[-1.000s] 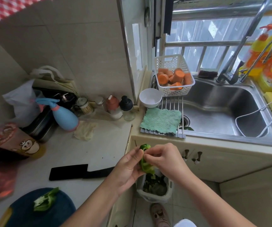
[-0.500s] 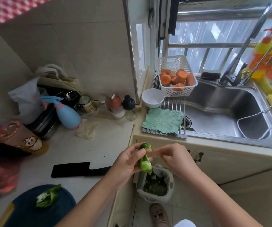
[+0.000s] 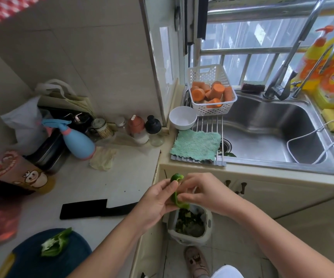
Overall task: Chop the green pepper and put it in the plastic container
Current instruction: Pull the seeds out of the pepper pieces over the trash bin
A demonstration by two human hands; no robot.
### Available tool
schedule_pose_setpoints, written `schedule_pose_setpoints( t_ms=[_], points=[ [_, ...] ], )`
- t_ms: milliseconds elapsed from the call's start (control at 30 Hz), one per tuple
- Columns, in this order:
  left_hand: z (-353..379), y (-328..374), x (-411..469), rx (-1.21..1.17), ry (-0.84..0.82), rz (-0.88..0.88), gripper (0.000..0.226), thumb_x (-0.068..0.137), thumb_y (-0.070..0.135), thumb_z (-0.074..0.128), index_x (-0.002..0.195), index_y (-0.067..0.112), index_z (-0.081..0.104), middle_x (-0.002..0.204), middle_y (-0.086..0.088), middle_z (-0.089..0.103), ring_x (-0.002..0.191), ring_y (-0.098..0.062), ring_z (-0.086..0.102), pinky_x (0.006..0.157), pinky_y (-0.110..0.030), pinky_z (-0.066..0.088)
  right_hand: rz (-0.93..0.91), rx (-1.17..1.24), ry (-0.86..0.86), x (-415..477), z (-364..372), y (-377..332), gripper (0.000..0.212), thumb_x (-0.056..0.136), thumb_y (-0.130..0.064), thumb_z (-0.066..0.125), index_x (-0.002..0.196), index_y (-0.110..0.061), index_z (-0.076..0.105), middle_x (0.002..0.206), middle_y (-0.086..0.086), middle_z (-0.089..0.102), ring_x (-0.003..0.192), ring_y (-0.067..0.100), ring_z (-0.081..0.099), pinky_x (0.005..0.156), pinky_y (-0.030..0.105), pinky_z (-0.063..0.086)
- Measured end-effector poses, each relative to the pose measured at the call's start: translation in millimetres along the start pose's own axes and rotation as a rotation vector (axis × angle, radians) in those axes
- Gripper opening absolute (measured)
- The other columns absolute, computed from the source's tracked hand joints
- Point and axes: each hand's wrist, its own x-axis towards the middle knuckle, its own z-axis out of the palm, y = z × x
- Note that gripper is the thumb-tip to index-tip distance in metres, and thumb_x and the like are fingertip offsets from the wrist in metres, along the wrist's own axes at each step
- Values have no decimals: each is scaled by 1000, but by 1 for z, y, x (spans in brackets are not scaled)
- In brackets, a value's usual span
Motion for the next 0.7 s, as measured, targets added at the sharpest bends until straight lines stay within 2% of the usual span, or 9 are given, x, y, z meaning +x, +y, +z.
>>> schedule_pose_setpoints(
  t_ms=[100,267,433,567,700],
  points=[
    [1,-1,1,45,-12,5,45,79,30,63,120,13,55,110,-12,68,97,-27,67,79,-35,54,-43,-18,-46,0,2,3,10,84,-23,69,89,-16,74,87,0,65,71,12,56,62,27,47],
    [3,-2,-1,138,-34,-5,50,76,34,66,121,16,57,114,-8,67,105,-26,65,87,-40,53,-36,-89,-103,1,-2,7,8,83,-21,67,82,-17,74,79,4,65,69,21,58,61,39,50],
    [6,1,-2,191,-11,18,42,79,27,64,119,15,58,113,-6,68,104,-23,66,84,-37,55,-88,-177,-95,1,-2,6,9,82,-23,66,81,-20,75,77,0,65,65,15,58,61,36,49],
    [7,-1,-1,255,-1,27,46,76,29,68,119,19,58,115,-4,67,105,-19,65,85,-39,55,-71,-171,-54,-1,1,10,12,76,-26,66,72,-16,72,69,6,62,60,23,55,56,38,47],
    [7,-2,-1,272,29,80,51,71,31,72,119,21,59,115,-4,67,106,-18,64,85,-39,55,-79,-102,25,-5,13,13,13,74,-17,65,63,-10,66,67,5,58,57,21,51,51,36,44]
  ],
)
